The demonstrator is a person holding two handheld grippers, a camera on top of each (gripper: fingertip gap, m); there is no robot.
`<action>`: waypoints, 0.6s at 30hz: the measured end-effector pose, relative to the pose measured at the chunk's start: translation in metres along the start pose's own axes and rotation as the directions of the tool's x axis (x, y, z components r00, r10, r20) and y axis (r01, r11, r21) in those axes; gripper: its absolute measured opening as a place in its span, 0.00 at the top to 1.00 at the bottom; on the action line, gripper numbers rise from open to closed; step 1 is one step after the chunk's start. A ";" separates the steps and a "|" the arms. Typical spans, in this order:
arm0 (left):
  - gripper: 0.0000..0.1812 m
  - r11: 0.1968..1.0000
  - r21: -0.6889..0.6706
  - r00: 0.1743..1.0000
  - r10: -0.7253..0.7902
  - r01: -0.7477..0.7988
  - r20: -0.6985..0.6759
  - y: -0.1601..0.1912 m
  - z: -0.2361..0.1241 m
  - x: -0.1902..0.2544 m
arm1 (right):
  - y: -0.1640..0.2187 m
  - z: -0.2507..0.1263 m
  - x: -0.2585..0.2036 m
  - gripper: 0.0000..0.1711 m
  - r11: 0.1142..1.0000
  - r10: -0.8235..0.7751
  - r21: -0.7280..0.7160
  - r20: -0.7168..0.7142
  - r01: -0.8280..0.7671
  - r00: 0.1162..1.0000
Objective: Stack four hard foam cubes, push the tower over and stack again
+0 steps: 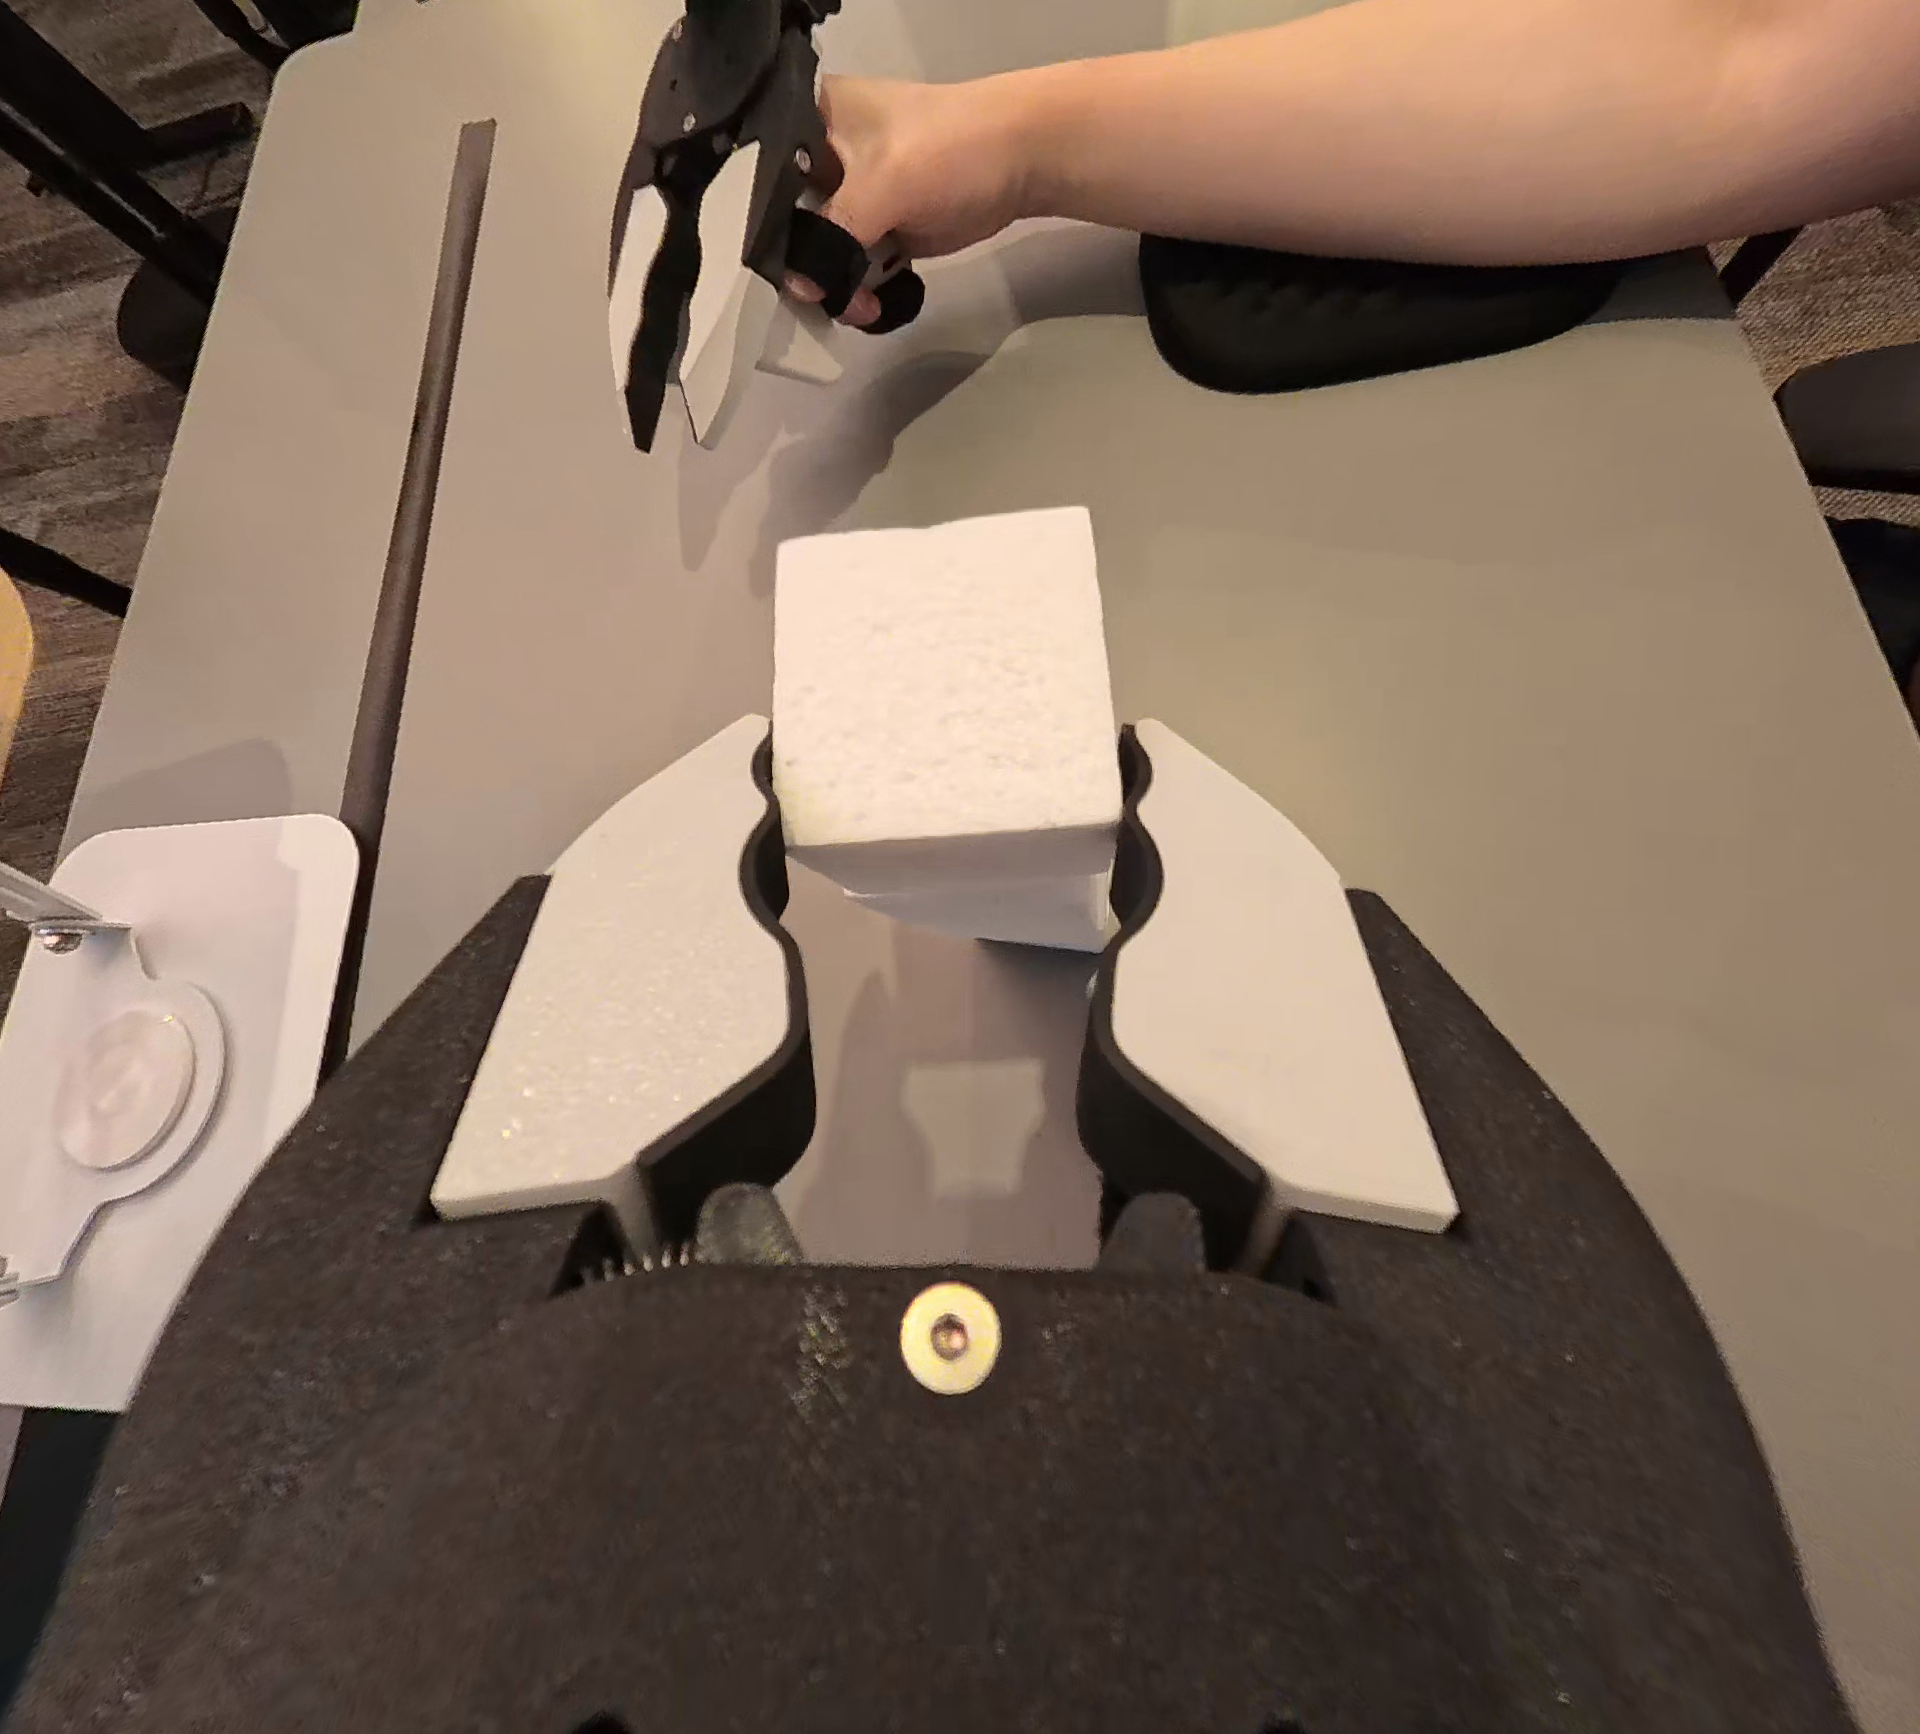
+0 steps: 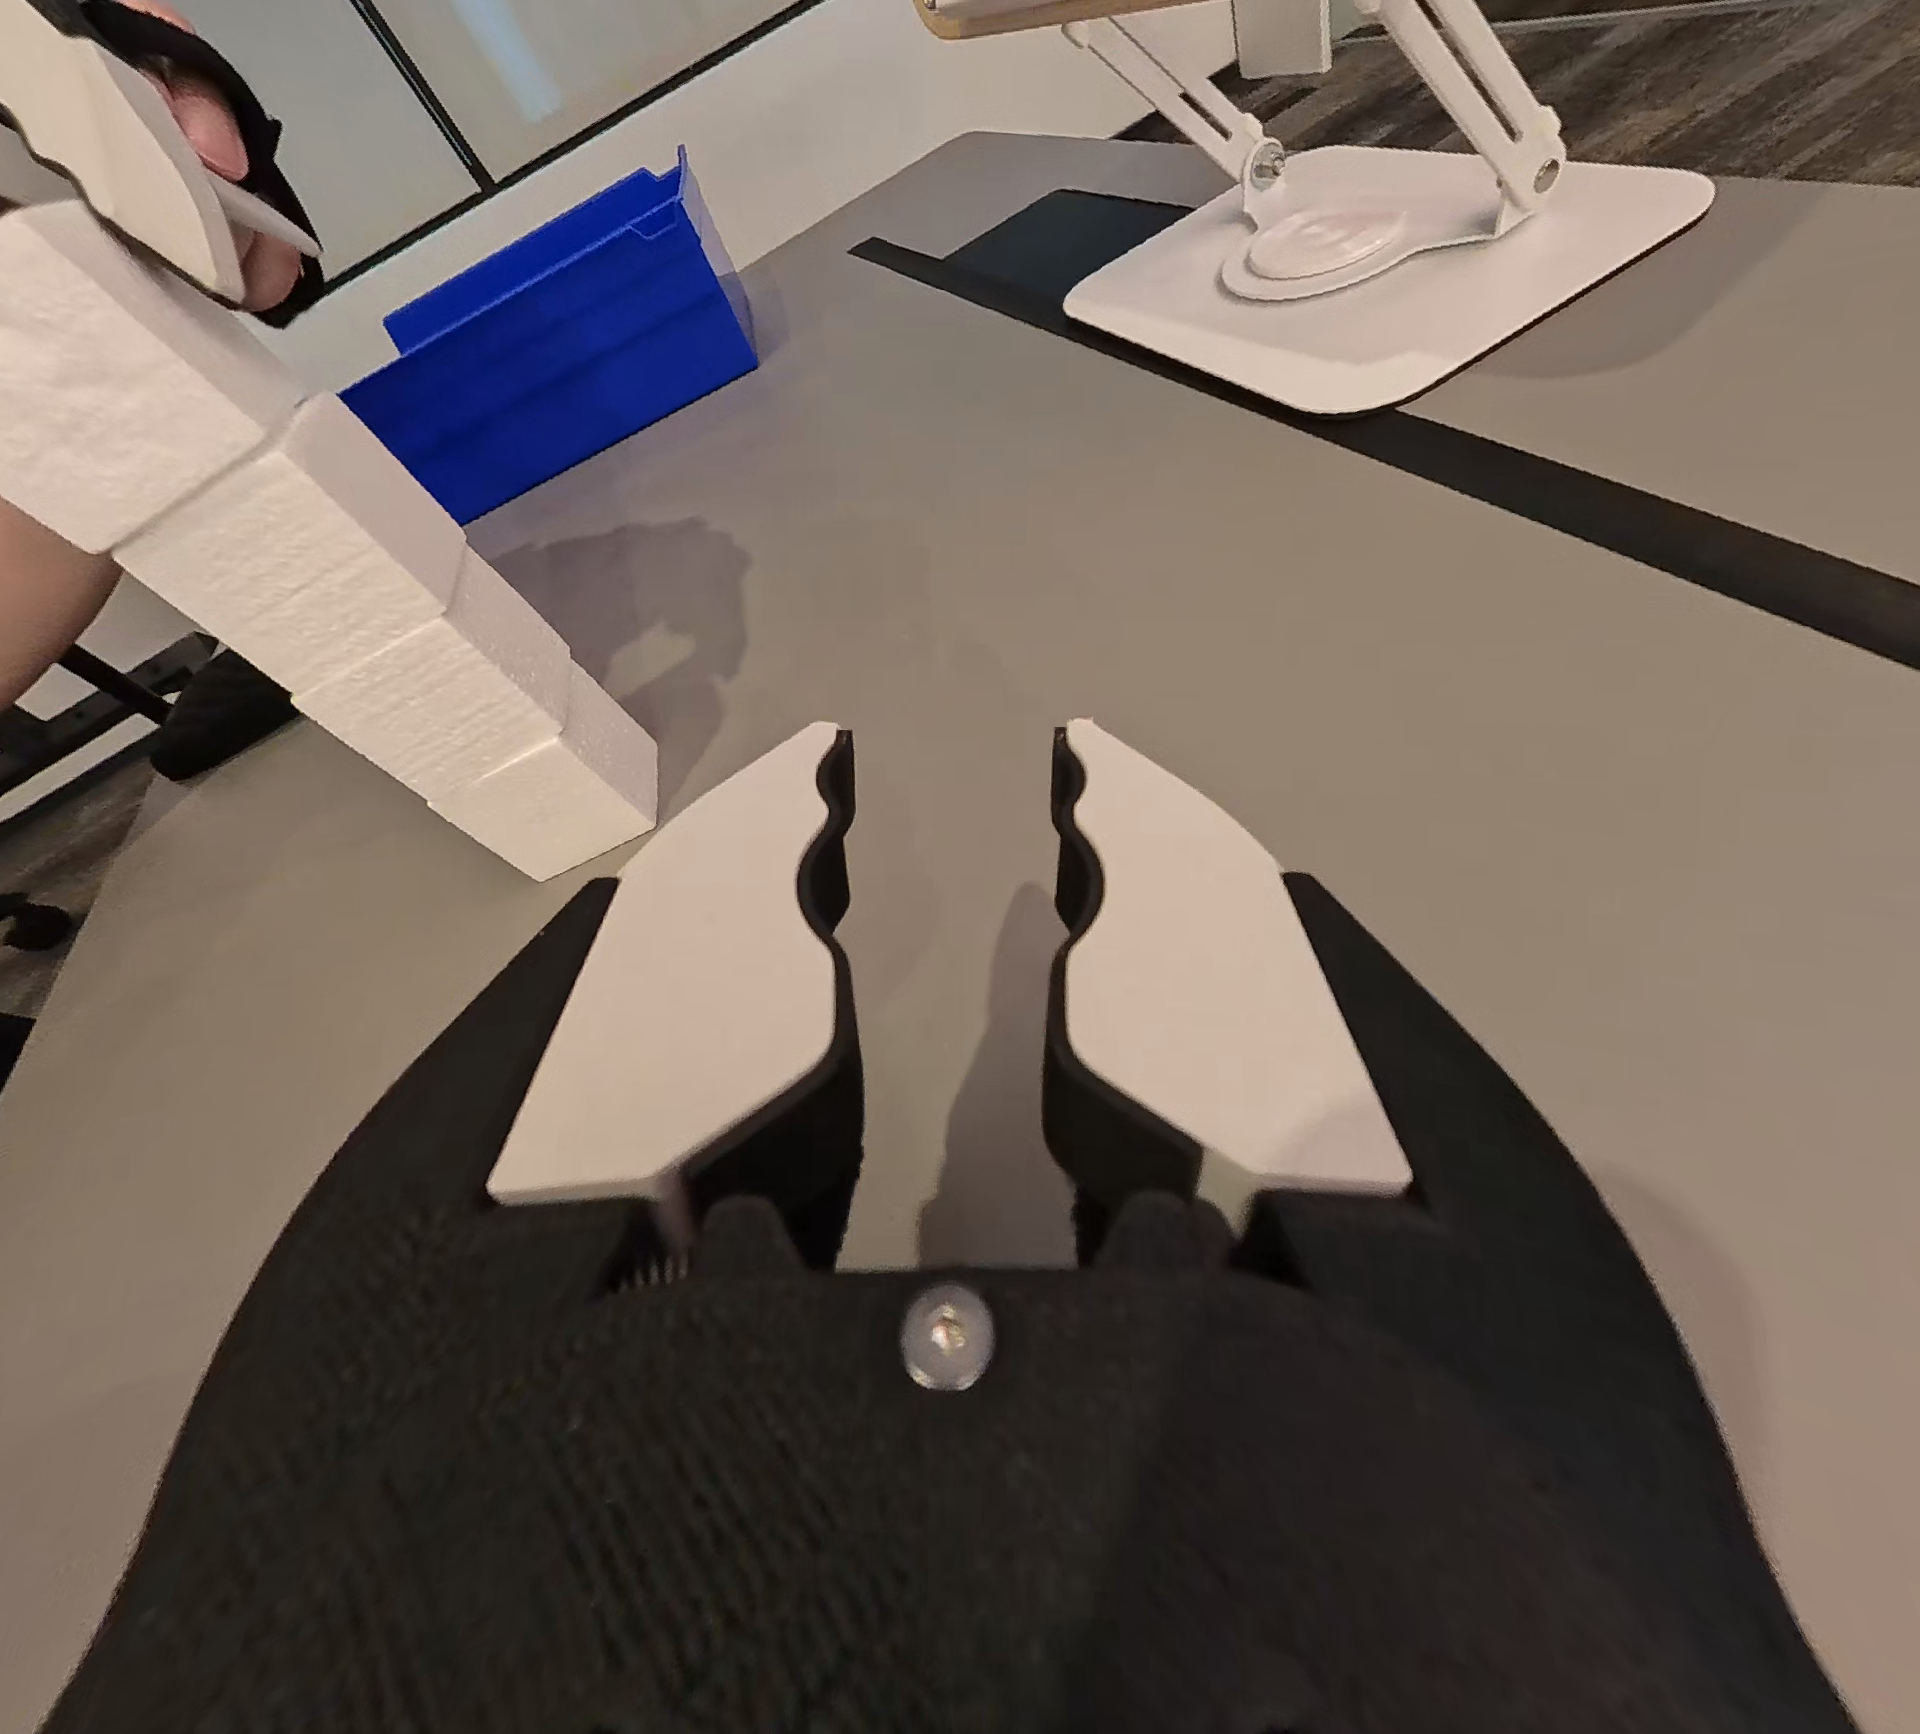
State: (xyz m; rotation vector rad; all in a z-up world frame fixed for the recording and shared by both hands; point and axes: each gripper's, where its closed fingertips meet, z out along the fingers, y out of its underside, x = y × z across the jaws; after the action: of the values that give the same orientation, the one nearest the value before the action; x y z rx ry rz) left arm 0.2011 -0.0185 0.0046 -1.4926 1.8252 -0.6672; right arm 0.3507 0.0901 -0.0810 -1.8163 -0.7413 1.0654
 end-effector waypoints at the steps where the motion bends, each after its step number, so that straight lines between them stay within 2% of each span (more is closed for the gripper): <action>1: 0.67 1.000 0.008 1.000 -0.005 0.005 -0.003 -0.001 0.000 0.000 | 0.001 0.000 0.000 0.79 1.000 0.006 -0.004 0.005 -0.006 1.000; 3: 0.63 1.000 -0.004 1.000 -0.024 0.024 0.002 0.002 0.003 -0.002 | 0.003 0.001 -0.001 0.79 1.000 0.017 -0.017 0.014 -0.017 1.000; 5: 0.55 0.999 -0.025 0.999 -0.038 0.039 0.021 0.006 0.006 -0.005 | 0.005 0.002 -0.002 0.78 1.000 0.018 -0.026 0.019 -0.017 1.000; 7: 0.51 0.999 0.013 0.998 -0.053 0.053 0.028 0.002 0.003 -0.005 | 0.005 0.002 -0.001 0.78 0.999 0.001 -0.032 0.003 -0.001 1.000; 12: 0.46 0.973 0.221 0.990 -0.095 0.069 0.107 -0.012 -0.035 -0.006 | -0.005 -0.003 -0.002 0.76 0.996 -0.088 0.011 -0.035 0.088 0.996; 15: 0.49 0.934 0.353 0.969 -0.137 0.056 0.208 -0.007 -0.068 -0.015 | -0.015 -0.009 -0.014 0.84 0.976 -0.210 0.051 -0.031 0.211 0.977; 16: 0.50 0.916 0.397 0.956 -0.162 0.053 0.245 -0.002 -0.078 -0.021 | -0.018 -0.010 -0.018 0.84 0.970 -0.231 0.070 -0.022 0.232 0.973; 17: 0.51 0.894 0.444 0.942 -0.193 0.055 0.273 0.003 -0.087 -0.028 | -0.020 -0.010 -0.023 0.82 0.969 -0.233 0.090 0.000 0.232 0.972; 18: 0.52 0.868 0.492 0.928 -0.233 0.064 0.291 0.010 -0.095 -0.034 | -0.022 -0.009 -0.026 0.75 0.972 -0.210 0.115 0.017 0.206 0.978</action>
State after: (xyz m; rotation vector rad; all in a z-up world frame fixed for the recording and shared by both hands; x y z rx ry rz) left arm 0.1256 0.0144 0.0640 -1.3214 1.1776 -0.8049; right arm 0.3454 0.0751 -0.0492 -1.5921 -0.8520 0.9773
